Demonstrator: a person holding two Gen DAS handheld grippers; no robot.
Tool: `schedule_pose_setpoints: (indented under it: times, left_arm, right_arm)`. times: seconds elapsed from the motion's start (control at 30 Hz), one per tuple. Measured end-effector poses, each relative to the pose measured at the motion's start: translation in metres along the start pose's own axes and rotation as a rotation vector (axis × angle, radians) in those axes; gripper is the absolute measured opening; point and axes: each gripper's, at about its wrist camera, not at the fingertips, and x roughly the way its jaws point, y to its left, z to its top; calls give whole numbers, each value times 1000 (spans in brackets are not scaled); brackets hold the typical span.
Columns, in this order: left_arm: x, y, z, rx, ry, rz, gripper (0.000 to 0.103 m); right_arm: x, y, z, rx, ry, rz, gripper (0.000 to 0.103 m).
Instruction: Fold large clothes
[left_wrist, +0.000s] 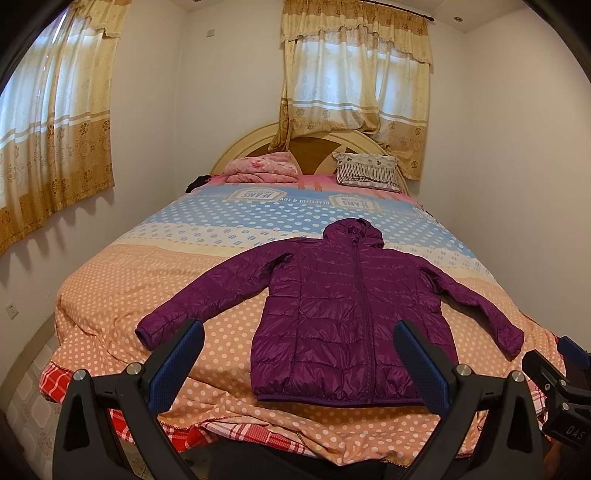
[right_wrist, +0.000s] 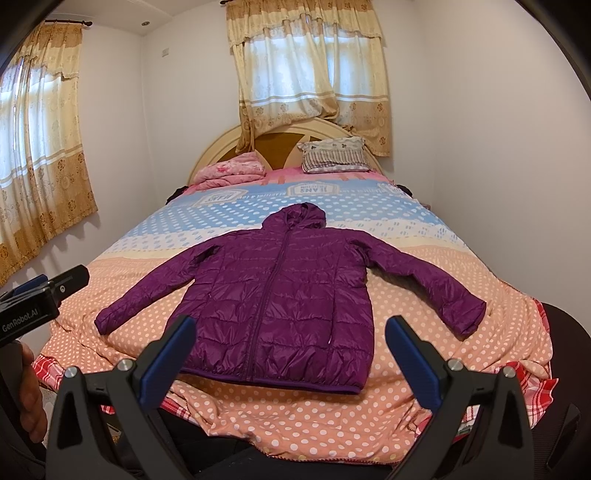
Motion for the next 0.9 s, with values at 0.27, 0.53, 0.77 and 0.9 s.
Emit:
schedule_pose_setpoints:
  times: [0.27, 0.53, 0.77, 0.9]
  left_arm:
    - [1, 1, 0, 1, 0, 7, 102]
    - [2, 1, 0, 0, 1, 10, 102]
    - [1, 1, 0, -2, 2, 10, 102]
    - [1, 2, 0, -1, 0, 9, 102]
  right_arm:
    - [4, 6, -3, -2, 7, 4, 103]
    - [4, 3, -4, 6, 10, 7, 103]
    - [4, 5, -6, 11, 10, 5, 103]
    - [4, 2, -5, 15, 11, 6, 103]
